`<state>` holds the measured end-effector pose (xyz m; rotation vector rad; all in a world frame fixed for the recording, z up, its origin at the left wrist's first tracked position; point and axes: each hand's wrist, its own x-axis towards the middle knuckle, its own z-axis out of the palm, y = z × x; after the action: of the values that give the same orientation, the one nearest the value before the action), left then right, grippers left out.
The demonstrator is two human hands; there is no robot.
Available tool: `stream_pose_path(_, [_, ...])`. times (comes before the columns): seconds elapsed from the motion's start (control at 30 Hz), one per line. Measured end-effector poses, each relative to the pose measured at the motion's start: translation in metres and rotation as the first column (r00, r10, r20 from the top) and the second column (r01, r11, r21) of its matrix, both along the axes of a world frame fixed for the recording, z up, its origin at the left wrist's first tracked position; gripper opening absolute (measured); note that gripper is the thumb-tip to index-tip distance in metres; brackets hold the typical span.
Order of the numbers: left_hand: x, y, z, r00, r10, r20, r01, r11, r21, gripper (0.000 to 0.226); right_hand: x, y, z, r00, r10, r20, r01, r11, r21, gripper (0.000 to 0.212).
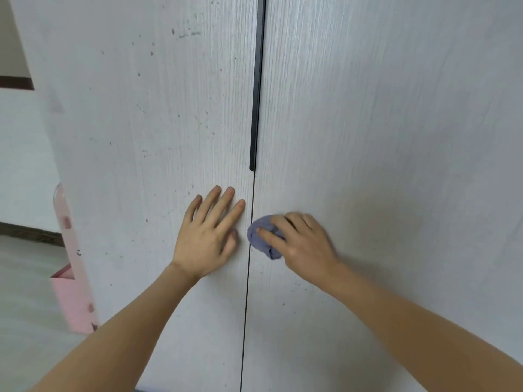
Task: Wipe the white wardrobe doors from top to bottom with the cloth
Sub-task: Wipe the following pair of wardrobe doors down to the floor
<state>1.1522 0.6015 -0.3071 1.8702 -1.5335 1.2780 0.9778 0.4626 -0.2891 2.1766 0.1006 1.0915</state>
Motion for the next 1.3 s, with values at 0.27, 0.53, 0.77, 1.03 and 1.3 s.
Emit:
stream_pose_path(0.27, [-0.003,-0.003,-0.003,1.000,0.006,-0.006,-0.007,0.999,-0.033,0.050,0.022,0.010,0.092,0.903,-0.035,0.429,-0.073,0.970,0.233,0.044])
stream_pose_path(0.53, [-0.008,-0.006,-0.008,0.998,-0.008,-0.066,0.002,0.996,-0.086,0.046,0.003,0.013,-0.092,0.983,-0.062,-0.172,0.069,0.997,0.030,0.037])
stream_pose_path(0.77, [-0.019,-0.008,-0.011,0.980,0.017,-0.199,-0.032,0.997,-0.072,0.049,-0.014,-0.010,-0.010,0.983,0.033,0.181,-0.066,0.981,0.180,0.050])
stream_pose_path(1.03, [-0.044,-0.014,-0.031,0.918,0.016,-0.396,-0.059,0.994,-0.097,0.056,-0.038,-0.016,-0.074,0.976,-0.060,0.207,0.021,0.982,0.188,0.044])
stream_pose_path(1.3, [-0.070,-0.022,-0.056,0.941,0.036,-0.337,-0.059,0.997,-0.057,0.055,-0.070,-0.027,-0.078,0.985,-0.054,0.162,0.028,0.987,0.161,0.041])
